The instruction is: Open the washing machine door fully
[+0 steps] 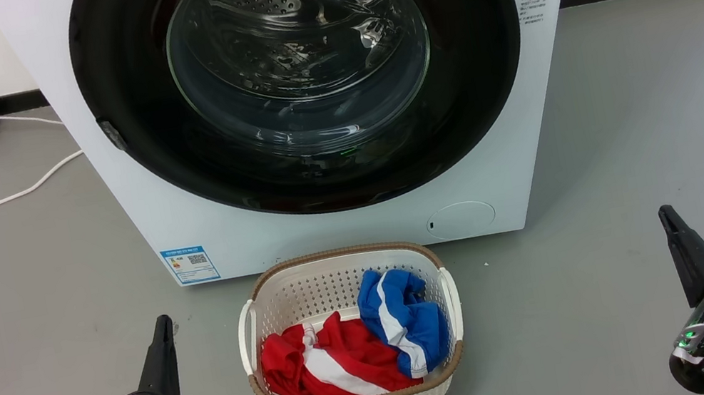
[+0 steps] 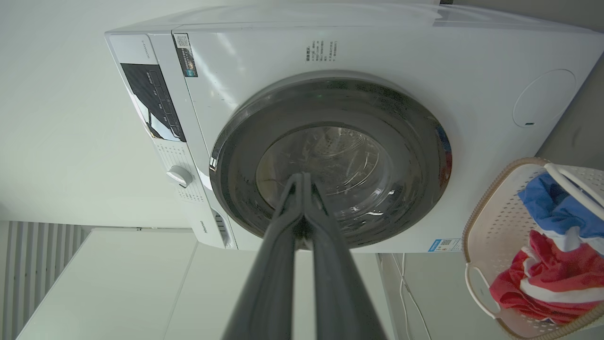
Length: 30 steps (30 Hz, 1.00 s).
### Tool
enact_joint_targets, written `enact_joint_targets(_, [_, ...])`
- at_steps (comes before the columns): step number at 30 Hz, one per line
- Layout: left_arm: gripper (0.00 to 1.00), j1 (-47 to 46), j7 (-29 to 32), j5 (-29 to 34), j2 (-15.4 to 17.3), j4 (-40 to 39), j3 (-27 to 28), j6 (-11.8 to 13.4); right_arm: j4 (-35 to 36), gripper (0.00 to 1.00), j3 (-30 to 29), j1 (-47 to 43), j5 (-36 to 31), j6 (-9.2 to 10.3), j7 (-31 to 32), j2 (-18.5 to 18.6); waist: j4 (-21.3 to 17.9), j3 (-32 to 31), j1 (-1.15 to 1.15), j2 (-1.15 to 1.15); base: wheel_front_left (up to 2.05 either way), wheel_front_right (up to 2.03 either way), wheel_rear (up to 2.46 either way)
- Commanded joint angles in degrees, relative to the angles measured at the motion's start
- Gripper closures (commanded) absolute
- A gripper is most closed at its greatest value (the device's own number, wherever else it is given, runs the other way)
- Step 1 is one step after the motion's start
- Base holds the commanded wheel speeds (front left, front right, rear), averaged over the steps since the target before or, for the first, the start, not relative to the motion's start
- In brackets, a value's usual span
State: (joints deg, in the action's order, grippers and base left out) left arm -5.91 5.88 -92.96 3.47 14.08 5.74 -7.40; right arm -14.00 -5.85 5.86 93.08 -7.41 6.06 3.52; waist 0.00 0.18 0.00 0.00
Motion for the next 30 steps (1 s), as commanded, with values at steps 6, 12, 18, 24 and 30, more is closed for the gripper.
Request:
enact_joint_targets(6, [1.00,-0.5,0.2,0.2,0.0,0.1,0.1,-0.2,-0.1,1.00,-0.1,0.6,-0.4,-0.15,0.1,-0.2,0.0,0.0,0.00,0.00,0.00,0.00,0.00])
enact_joint_targets(12, [1.00,-0.5,0.3,0.3,-0.1,0.1,0.2,-0.2,-0.1,1.00,-0.2,0.6,-0.4,-0.15,0.1,-0.3,0.0,0.0,0.00,0.00,0.00,0.00,0.00])
enact_joint_targets(18, [1.00,-0.5,0.3,0.4,-0.1,0.1,0.3,-0.2,-0.1,1.00,-0.2,0.6,-0.5,-0.15,0.2,-0.3,0.0,0.0,0.00,0.00,0.00,0.00,0.00])
enact_joint_targets(24, [1.00,-0.5,0.4,0.4,-0.2,0.1,0.3,-0.2,-0.1,1.00,-0.3,0.7,-0.5,-0.15,0.3,-0.3,0.0,0.0,0.00,0.00,0.00,0.00,0.00])
enact_joint_targets(30, [0.00,0.0,0.1,0.1,-0.2,0.0,0.2,0.0,0.0,0.00,-0.2,0.0,-0.3,0.00,0.1,-0.2,0.0,0.0,0.00,0.00,0.00,0.00,0.00])
